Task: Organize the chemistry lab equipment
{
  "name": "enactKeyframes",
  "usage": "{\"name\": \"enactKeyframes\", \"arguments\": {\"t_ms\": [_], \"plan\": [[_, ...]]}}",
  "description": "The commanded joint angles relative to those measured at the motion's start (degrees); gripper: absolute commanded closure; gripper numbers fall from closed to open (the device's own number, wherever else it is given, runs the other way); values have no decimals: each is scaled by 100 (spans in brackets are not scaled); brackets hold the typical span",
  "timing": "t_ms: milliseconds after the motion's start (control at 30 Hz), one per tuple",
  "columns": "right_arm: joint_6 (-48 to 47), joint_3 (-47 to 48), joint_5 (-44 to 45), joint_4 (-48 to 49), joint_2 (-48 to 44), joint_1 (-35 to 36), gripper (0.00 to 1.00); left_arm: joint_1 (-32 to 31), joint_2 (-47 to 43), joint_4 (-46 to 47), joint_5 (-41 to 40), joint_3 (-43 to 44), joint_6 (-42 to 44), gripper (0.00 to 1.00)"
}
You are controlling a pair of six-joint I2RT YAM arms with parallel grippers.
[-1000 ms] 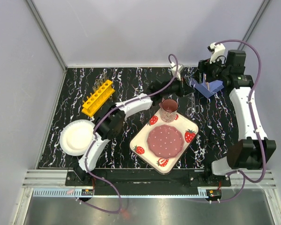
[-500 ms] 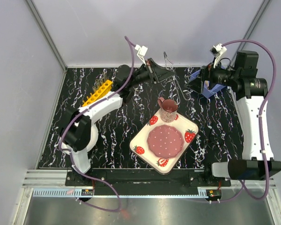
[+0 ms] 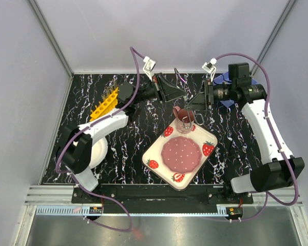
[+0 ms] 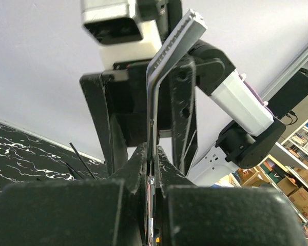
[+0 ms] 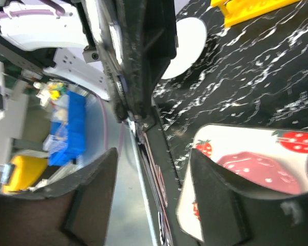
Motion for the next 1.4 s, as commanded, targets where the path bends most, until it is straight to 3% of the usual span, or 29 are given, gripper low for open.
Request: {"name": "enactKeyframes", "arguments": {"t_ms": [0,200,267,300,400,433,500,533,600,700,833,967,1133,1367], "plan": [[550,-397,-393,579,-198,145,45,11,-218,634,-44,27,-98,100],[655,-565,-498,755,-224,145,86,11,-201,731,-185,-25,-194,100],[725,-539,-560,843,-233,145,92,11,-244,705,-238,-78,-168,95],[786,-538,-560,913,-259,145,94,19,-279,670,-342,-156,-133,85],[805,-556,-490,975,-347,136,97,72,-455,424,-510,-271,-36,68],[787,-565,-386,975,-373,101,97,142,-516,293,-580,-315,-27,50],[752,-591,-288,975,-444,13,98,256,-806,-138,-764,-464,130,37],[743,-600,-210,966,-470,-92,98,413,-937,-340,-844,-526,218,13],[726,-609,-78,958,-514,-478,98,616,-1393,-1068,-1045,-753,543,1],[612,-609,431,932,-488,-1110,98,1152,-2052,-2237,-1134,-1034,1096,1],[348,-556,2018,887,-190,-1594,98,2099,-2922,-3862,-1205,-1370,1966,1],[347,-127,2691,887,643,-2078,98,3146,-3671,-5777,-1187,-1528,2862,1],[716,620,3165,870,1690,-2640,97,4219,-4401,-6642,-871,-1870,3549,1],[910,1964,3535,518,3175,-2773,96,4229,-5201,-7468,-1292,-2529,4374,1]]}}
